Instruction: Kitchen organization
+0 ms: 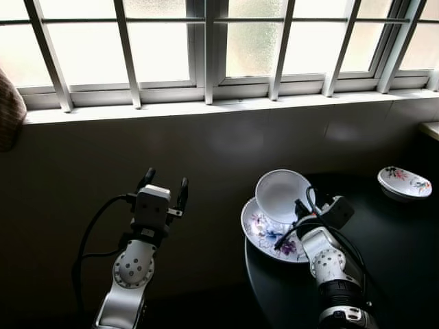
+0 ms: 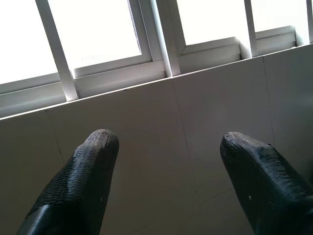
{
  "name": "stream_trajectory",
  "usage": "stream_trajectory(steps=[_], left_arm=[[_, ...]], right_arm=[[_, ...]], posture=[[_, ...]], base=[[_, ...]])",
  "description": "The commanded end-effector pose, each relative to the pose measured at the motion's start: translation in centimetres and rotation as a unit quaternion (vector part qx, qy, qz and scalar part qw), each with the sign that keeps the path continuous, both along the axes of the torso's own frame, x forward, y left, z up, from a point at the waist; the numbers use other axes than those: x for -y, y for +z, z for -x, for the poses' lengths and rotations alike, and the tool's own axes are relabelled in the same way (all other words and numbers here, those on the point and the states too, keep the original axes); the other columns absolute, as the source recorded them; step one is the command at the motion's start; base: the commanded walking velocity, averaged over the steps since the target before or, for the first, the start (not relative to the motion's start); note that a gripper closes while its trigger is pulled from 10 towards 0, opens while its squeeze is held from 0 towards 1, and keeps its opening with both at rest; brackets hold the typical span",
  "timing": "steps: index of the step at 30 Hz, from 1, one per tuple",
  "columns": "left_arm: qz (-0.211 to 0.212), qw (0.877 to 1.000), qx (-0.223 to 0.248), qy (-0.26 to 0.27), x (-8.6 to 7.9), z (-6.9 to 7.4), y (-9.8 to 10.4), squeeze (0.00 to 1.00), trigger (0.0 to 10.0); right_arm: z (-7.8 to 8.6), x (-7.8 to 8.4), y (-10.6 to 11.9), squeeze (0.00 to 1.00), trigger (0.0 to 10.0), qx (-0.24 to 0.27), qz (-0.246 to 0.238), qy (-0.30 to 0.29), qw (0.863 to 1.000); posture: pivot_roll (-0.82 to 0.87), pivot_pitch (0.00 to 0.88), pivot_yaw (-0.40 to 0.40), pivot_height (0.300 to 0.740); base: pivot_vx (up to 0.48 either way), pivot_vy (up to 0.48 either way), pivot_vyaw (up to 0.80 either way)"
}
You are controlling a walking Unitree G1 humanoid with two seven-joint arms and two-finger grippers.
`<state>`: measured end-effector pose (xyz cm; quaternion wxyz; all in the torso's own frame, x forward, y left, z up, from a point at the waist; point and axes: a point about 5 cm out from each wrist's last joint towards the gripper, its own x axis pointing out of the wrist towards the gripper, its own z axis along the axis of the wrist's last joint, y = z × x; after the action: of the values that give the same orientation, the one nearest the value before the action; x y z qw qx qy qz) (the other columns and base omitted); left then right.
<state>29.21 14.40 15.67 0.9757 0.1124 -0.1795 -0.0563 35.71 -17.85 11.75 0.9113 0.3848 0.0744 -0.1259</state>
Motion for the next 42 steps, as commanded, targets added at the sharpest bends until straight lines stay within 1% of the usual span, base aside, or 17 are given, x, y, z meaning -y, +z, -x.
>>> stream_trajectory(steps=[1,3,5,7,11,12,13,14,17,21,27,36,39,42], left_arm=[[-0.005,1.000,0.005,0.004,-0.1,0.1,0.1,0.00,10.0],[-0.005,1.000,0.005,0.005,-0.2,0.1,0.1,0.00,10.0],[-0.003,1.000,0.003,0.010,-0.4,0.2,0.0,0.00,10.0],[0.002,1.000,0.000,0.018,-0.6,0.2,-0.2,0.00,10.0],[-0.003,0.999,-0.015,0.034,-0.9,0.1,-0.6,0.00,10.0],[0.001,0.999,-0.021,0.033,-0.9,0.1,-0.7,0.00,10.0],[0.001,0.999,-0.021,0.033,-0.9,0.1,-0.7,0.00,10.0],[0.005,0.999,-0.026,0.029,-0.9,0.1,-0.8,0.00,10.0],[0.006,0.999,-0.025,0.028,-1.0,0.1,-0.7,0.00,10.0],[0.007,0.999,-0.027,0.029,-1.0,0.1,-0.7,0.00,10.0],[0.014,0.999,-0.013,0.030,-1.1,0.1,-0.3,0.00,10.0],[0.017,0.999,-0.010,0.030,-1.2,0.1,-0.1,0.00,10.0],[0.016,0.999,-0.007,0.032,-1.2,0.2,-0.1,0.00,10.0],[0.015,0.999,0.006,0.031,-1.2,0.2,0.3,0.00,10.0]], right_arm=[[-0.6,0.4,3.8,0.00,0.0,0.087,0.046,-0.015,0.995],[-0.6,0.0,5.1,0.00,0.0,0.121,0.075,-0.003,0.990],[-0.5,-1.1,6.7,0.00,0.0,0.170,0.130,0.029,0.976],[-0.3,-2.0,7.3,0.00,0.0,0.195,0.159,0.055,0.966],[0.1,-3.7,7.7,0.00,0.0,0.226,0.200,0.105,0.947],[0.5,-4.4,7.6,0.00,0.0,0.233,0.220,0.124,0.939],[0.5,-4.4,7.6,0.00,0.0,0.233,0.220,0.124,0.939],[0.8,-4.9,7.5,0.00,0.0,0.237,0.233,0.135,0.933],[1.1,-5.5,7.3,0.00,0.0,0.245,0.238,0.155,0.927],[1.2,-5.7,7.3,0.00,0.0,0.248,0.241,0.161,0.924],[1.2,-5.6,7.5,0.00,0.0,0.250,0.246,0.161,0.922],[1.1,-5.6,7.9,0.00,0.0,0.254,0.243,0.152,0.924],[1.2,-5.7,8.3,0.00,0.0,0.262,0.245,0.152,0.921],[1.0,-5.9,9.0,0.00,0.0,0.274,0.246,0.152,0.917]], posture=[[0.02,0.000,-0.026,0.736],[0.02,0.000,-0.027,0.736],[0.01,0.000,-0.029,0.736],[0.01,0.000,-0.029,0.736],[0.02,0.000,-0.031,0.736],[0.02,0.000,-0.032,0.736],[0.02,0.000,-0.032,0.736],[0.02,0.000,-0.033,0.736],[0.02,0.000,-0.034,0.736],[0.02,0.000,-0.034,0.736],[0.02,0.000,-0.034,0.736],[0.02,0.000,-0.034,0.736],[0.02,0.000,-0.034,0.736],[0.02,0.000,-0.035,0.736]], base=[[0.000,0.000,0.00],[0.000,0.000,0.00],[0.000,0.000,0.00],[0.000,0.000,0.00],[0.000,0.000,0.00],[0.000,0.000,0.80],[0.000,0.000,0.80],[0.000,0.352,0.80],[0.000,0.475,0.80],[0.000,0.473,0.80],[0.000,0.456,0.80],[0.000,0.000,0.80],[0.000,0.000,0.80],[0.000,0.000,0.80]])
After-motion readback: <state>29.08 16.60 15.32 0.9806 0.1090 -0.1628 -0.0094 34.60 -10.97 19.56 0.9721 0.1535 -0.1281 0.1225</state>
